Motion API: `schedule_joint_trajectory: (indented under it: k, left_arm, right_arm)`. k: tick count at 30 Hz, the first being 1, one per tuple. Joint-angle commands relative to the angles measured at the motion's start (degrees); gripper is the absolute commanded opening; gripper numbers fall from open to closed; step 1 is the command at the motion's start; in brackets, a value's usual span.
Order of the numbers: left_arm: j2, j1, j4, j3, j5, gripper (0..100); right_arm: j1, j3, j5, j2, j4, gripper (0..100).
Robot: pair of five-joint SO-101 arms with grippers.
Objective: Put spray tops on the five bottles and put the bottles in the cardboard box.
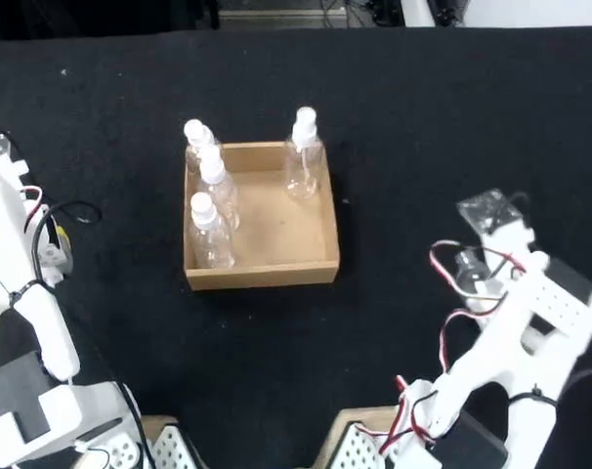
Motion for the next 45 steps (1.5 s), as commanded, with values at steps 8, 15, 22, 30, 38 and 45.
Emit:
schedule_joint_trajectory:
  k: [8, 15, 22, 30, 38, 45]
  left_arm:
    - [-3.1, 9.4, -2.6, 3.9, 2.0, 3]
    - [-3.1, 9.4, -2.6, 4.1, 3.3, 3]
    - [-3.1, 9.4, -2.3, 4.1, 3.3, 3]
    - [-3.1, 9.4, -2.5, 4.1, 3.3, 3]
    - [-3.1, 9.4, -2.5, 4.1, 3.3, 3]
    - [-3.1, 9.4, -2.5, 4.1, 3.3, 3]
  right_arm:
    - [7.2, 8.9, -1.1, -1.0, -4.3, 28.9]
    - [6.9, -1.7, -1.2, -1.0, 7.7, 37.1]
    - [3.6, -11.3, 1.4, 2.4, 12.2, 36.8]
    - [-0.2, -19.8, 5.8, 17.4, 18.4, 32.4]
    - [-1.1, -22.6, 3.0, 25.2, 18.9, 32.6]
    - [-1.2, -17.1, 5.4, 24.9, 13.1, 32.3]
